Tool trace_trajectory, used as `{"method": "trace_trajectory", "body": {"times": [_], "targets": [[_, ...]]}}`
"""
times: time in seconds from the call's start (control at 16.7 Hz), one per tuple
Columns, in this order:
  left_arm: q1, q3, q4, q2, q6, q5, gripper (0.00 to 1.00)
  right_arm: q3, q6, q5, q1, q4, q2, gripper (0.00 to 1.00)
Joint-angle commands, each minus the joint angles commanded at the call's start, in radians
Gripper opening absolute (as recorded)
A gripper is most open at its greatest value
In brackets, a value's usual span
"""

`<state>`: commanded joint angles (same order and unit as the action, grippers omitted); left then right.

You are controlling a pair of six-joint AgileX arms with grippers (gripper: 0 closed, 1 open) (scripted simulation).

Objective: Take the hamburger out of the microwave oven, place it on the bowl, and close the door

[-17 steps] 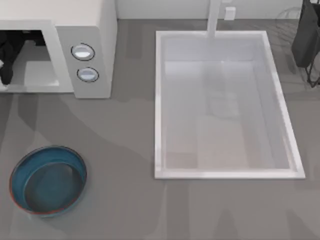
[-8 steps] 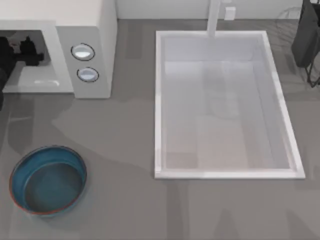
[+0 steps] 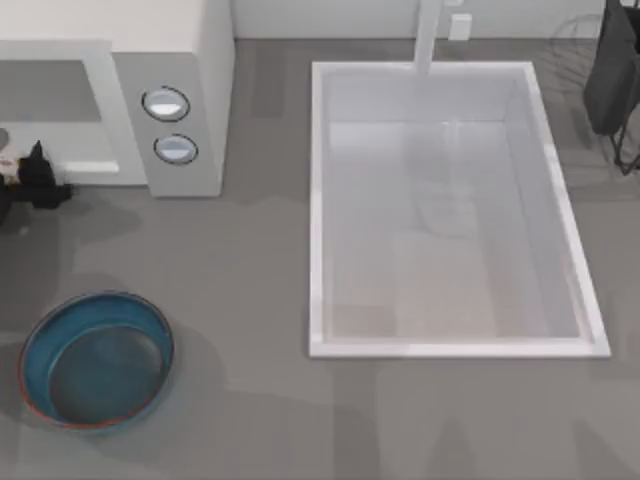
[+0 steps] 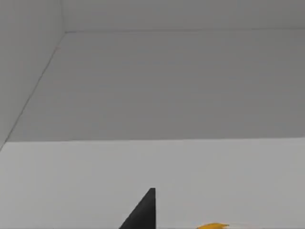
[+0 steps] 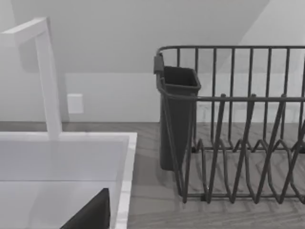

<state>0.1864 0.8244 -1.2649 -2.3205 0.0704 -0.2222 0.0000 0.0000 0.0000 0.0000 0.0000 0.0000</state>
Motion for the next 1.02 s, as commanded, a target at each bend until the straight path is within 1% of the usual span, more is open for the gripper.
{"method": "trace_trajectory", "body": {"times": [0.18, 0.54, 0.72, 1.02], "targets": [[0.007, -0.073, -0.051, 0.036, 0.002, -0.007, 0.0, 0.0, 0.0, 0.0, 0.0, 0.0, 0.0, 1.0], [0.002, -0.071, -0.037, 0.052, 0.003, -0.006, 0.0, 0.0, 0.0, 0.0, 0.0, 0.0, 0.0, 1.0], [0.002, -0.069, 0.048, 0.137, 0.003, -0.004, 0.0, 0.0, 0.0, 0.0, 0.0, 0.0, 0.0, 1.0], [0.002, -0.065, 0.26, 0.34, 0.004, -0.002, 0.0, 0.0, 0.0, 0.0, 0.0, 0.0, 0.0, 1.0]]}}
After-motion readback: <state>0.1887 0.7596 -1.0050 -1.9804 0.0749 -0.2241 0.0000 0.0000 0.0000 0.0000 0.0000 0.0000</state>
